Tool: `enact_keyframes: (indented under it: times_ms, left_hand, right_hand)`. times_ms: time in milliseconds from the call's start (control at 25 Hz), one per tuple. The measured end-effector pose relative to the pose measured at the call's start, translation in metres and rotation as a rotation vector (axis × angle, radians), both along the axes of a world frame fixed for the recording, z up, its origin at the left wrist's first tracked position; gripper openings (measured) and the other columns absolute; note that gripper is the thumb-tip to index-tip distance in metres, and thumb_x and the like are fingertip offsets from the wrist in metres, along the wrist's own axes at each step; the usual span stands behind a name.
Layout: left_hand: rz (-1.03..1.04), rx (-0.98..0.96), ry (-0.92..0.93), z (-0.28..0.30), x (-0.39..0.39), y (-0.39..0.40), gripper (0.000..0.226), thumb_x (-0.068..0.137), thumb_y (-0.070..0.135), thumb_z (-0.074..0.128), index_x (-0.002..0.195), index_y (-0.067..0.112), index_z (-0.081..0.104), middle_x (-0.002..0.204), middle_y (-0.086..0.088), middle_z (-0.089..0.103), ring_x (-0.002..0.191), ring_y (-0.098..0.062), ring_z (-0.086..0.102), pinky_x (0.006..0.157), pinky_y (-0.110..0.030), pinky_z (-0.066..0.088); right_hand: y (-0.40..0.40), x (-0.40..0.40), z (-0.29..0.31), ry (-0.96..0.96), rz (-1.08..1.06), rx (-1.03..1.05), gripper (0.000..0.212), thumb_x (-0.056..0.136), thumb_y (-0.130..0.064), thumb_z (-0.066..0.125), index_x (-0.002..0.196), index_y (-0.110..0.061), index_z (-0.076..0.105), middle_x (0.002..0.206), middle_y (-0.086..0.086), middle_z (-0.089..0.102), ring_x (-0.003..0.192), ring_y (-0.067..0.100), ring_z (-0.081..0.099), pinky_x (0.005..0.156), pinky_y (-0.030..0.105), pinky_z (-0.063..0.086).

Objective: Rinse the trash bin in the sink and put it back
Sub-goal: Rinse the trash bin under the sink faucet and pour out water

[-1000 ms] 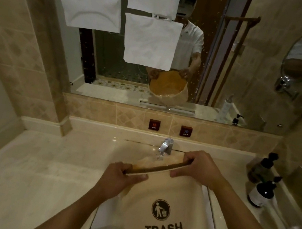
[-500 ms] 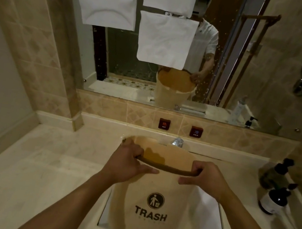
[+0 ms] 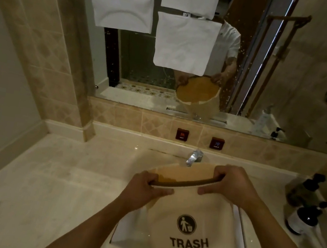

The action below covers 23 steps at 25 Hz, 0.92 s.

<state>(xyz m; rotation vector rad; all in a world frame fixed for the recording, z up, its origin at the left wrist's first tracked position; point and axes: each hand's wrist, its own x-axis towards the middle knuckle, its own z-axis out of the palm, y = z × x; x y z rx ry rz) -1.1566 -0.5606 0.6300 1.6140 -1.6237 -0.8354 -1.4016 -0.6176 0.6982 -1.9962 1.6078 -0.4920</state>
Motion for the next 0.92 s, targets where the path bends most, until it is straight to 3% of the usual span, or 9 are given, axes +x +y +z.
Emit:
enact_keyframes:
  times_ms: [120, 200, 320, 400, 520, 600, 680, 800, 920]
  left_hand:
    - [-0.072, 0.029, -0.039, 0.006, -0.002, 0.0, 0.042, 0.068, 0.051, 0.082, 0.071, 0.012, 0.067, 0.069, 0.002, 0.062, 0.062, -0.009, 0.059, 0.064, -0.03, 0.051]
    - [-0.006, -0.078, -0.091, 0.02, 0.0, -0.014, 0.037, 0.065, 0.048, 0.084, 0.062, 0.02, 0.059, 0.071, 0.005, 0.058, 0.067, -0.009, 0.055, 0.059, -0.021, 0.044]
    - [-0.06, -0.076, 0.025, 0.007, -0.013, -0.01, 0.033, 0.072, 0.039, 0.082, 0.06, 0.029, 0.053, 0.071, 0.01, 0.053, 0.067, -0.006, 0.052, 0.058, -0.013, 0.04]
    - [-0.108, -0.027, 0.094, -0.006, -0.019, -0.003, 0.03, 0.076, 0.044, 0.078, 0.064, 0.025, 0.057, 0.069, 0.011, 0.056, 0.066, -0.007, 0.055, 0.06, -0.019, 0.045]
    - [0.016, -0.113, 0.083, -0.007, -0.015, -0.016, 0.042, 0.064, 0.06, 0.074, 0.065, 0.022, 0.055, 0.078, 0.003, 0.056, 0.072, -0.015, 0.056, 0.063, -0.025, 0.047]
    - [-0.027, -0.137, 0.081, -0.008, -0.025, -0.008, 0.036, 0.071, 0.046, 0.079, 0.062, 0.028, 0.05, 0.073, 0.009, 0.051, 0.069, -0.005, 0.052, 0.06, -0.014, 0.04]
    - [-0.087, -0.119, 0.116, -0.013, -0.035, 0.006, 0.039, 0.077, 0.032, 0.08, 0.057, 0.031, 0.047, 0.063, 0.013, 0.046, 0.061, 0.003, 0.047, 0.057, -0.012, 0.036]
    - [-0.032, -0.192, 0.143, -0.012, -0.024, -0.007, 0.031, 0.074, 0.032, 0.082, 0.062, 0.038, 0.054, 0.073, 0.014, 0.051, 0.072, 0.0, 0.051, 0.064, -0.013, 0.038]
    - [-0.138, -0.118, 0.118, -0.006, -0.029, -0.003, 0.02, 0.079, 0.032, 0.078, 0.069, 0.03, 0.061, 0.075, 0.018, 0.059, 0.078, -0.001, 0.057, 0.07, -0.016, 0.043]
  right_hand:
    - [0.007, -0.006, 0.003, 0.005, -0.005, -0.005, 0.044, 0.044, -0.035, 0.095, 0.058, -0.019, 0.058, 0.074, -0.002, 0.061, 0.071, 0.013, 0.055, 0.063, 0.028, 0.045]
    - [0.01, -0.01, 0.013, 0.005, -0.03, -0.036, 0.044, 0.043, -0.038, 0.095, 0.058, -0.018, 0.058, 0.073, 0.0, 0.063, 0.072, 0.016, 0.057, 0.065, 0.034, 0.05]
    - [0.007, -0.007, 0.039, 0.12, -0.004, -0.146, 0.046, 0.041, -0.045, 0.093, 0.059, -0.02, 0.059, 0.074, -0.004, 0.062, 0.072, 0.013, 0.055, 0.065, 0.034, 0.049]
    - [0.008, -0.003, 0.048, 0.191, 0.035, -0.156, 0.047, 0.041, -0.048, 0.093, 0.06, -0.021, 0.059, 0.076, -0.004, 0.062, 0.073, 0.014, 0.055, 0.065, 0.034, 0.05]
    - [0.01, -0.005, 0.051, 0.191, 0.01, -0.143, 0.047, 0.043, -0.049, 0.092, 0.058, -0.02, 0.058, 0.076, -0.001, 0.063, 0.074, 0.014, 0.056, 0.07, 0.036, 0.053]
    - [0.012, -0.009, 0.051, 0.231, 0.033, -0.146, 0.049, 0.042, -0.051, 0.091, 0.059, -0.021, 0.056, 0.079, -0.003, 0.059, 0.076, 0.014, 0.052, 0.069, 0.032, 0.05]
    - [0.012, -0.011, 0.051, 0.264, 0.078, -0.121, 0.051, 0.04, -0.051, 0.091, 0.06, -0.019, 0.057, 0.08, -0.003, 0.057, 0.076, 0.015, 0.051, 0.068, 0.033, 0.048]
    - [0.012, -0.012, 0.047, 0.205, 0.04, -0.127, 0.05, 0.04, -0.051, 0.091, 0.06, -0.017, 0.06, 0.074, 0.001, 0.064, 0.072, 0.017, 0.057, 0.068, 0.037, 0.051]
    - [0.013, -0.019, 0.039, 0.212, 0.033, -0.115, 0.049, 0.041, -0.047, 0.092, 0.062, -0.017, 0.059, 0.081, -0.002, 0.061, 0.076, 0.015, 0.055, 0.071, 0.034, 0.052]
